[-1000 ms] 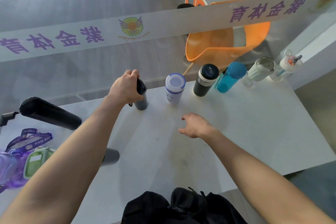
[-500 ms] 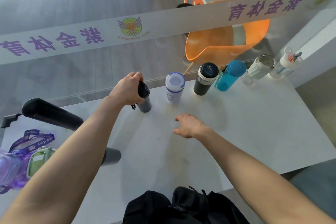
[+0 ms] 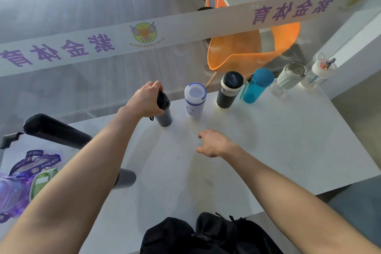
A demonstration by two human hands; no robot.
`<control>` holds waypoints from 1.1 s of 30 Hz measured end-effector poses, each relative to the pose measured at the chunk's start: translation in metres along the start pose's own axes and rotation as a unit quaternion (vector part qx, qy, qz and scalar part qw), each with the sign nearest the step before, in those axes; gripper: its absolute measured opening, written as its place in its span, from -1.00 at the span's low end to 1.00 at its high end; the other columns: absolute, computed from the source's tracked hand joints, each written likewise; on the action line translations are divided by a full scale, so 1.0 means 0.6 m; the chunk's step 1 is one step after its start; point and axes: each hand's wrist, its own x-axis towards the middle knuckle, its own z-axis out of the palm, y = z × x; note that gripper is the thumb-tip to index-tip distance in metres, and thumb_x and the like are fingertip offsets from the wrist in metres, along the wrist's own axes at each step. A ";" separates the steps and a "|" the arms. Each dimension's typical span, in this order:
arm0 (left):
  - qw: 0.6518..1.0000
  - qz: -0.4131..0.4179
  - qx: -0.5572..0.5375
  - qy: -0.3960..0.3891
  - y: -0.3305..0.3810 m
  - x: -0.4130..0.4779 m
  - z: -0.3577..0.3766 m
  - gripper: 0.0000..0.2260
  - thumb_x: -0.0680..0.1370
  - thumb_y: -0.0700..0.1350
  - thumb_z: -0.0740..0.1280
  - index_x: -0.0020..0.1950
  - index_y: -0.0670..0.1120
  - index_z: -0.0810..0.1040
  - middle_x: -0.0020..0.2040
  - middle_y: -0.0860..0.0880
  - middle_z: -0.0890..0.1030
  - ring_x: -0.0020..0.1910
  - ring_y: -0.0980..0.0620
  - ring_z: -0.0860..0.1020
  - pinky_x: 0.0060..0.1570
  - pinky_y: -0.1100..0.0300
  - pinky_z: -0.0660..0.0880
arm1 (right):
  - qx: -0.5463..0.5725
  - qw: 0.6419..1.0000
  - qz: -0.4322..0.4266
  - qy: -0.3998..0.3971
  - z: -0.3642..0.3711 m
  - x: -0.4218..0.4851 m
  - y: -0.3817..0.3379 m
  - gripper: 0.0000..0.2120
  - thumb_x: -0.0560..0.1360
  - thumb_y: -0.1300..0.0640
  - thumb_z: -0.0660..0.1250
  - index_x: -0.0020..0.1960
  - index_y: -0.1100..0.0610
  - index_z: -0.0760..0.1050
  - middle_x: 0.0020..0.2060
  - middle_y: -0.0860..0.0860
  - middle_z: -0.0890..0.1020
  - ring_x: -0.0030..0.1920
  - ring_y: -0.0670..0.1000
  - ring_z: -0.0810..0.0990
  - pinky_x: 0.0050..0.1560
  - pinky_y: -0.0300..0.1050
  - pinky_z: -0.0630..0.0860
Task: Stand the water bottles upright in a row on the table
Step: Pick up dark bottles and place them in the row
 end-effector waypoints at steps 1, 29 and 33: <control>1.000 -0.001 -0.003 -0.001 0.001 -0.001 0.000 -0.34 0.31 -0.04 0.64 0.33 0.03 0.42 0.18 -0.01 0.48 0.10 -0.21 0.57 -0.01 -0.12 0.66 | -0.001 1.000 0.000 0.000 -0.001 -0.002 -0.001 -0.43 0.61 -0.11 0.38 0.56 0.06 0.42 0.48 0.05 0.52 0.40 0.15 0.56 0.37 0.03 0.50; 0.965 -0.178 0.017 0.189 -0.197 -0.453 -0.108 -0.50 0.56 0.04 0.53 0.47 0.00 0.55 0.32 -0.07 0.57 0.25 -0.19 0.60 0.17 -0.12 0.57 | -0.014 0.944 -0.312 0.107 0.065 -0.118 -0.381 -0.05 0.36 -0.21 0.62 0.61 0.03 0.27 0.35 0.12 0.49 0.26 0.23 0.59 0.23 0.11 0.58; 0.962 -0.170 0.009 0.212 -0.259 -0.430 -0.123 -0.45 0.55 0.04 0.52 0.51 0.01 0.51 0.38 -0.08 0.53 0.32 -0.20 0.56 0.30 -0.16 0.54 | -0.060 0.950 -0.292 0.090 0.105 -0.096 -0.425 -0.06 0.33 -0.14 0.64 0.58 0.02 0.28 0.28 0.11 0.49 0.20 0.23 0.59 0.19 0.12 0.60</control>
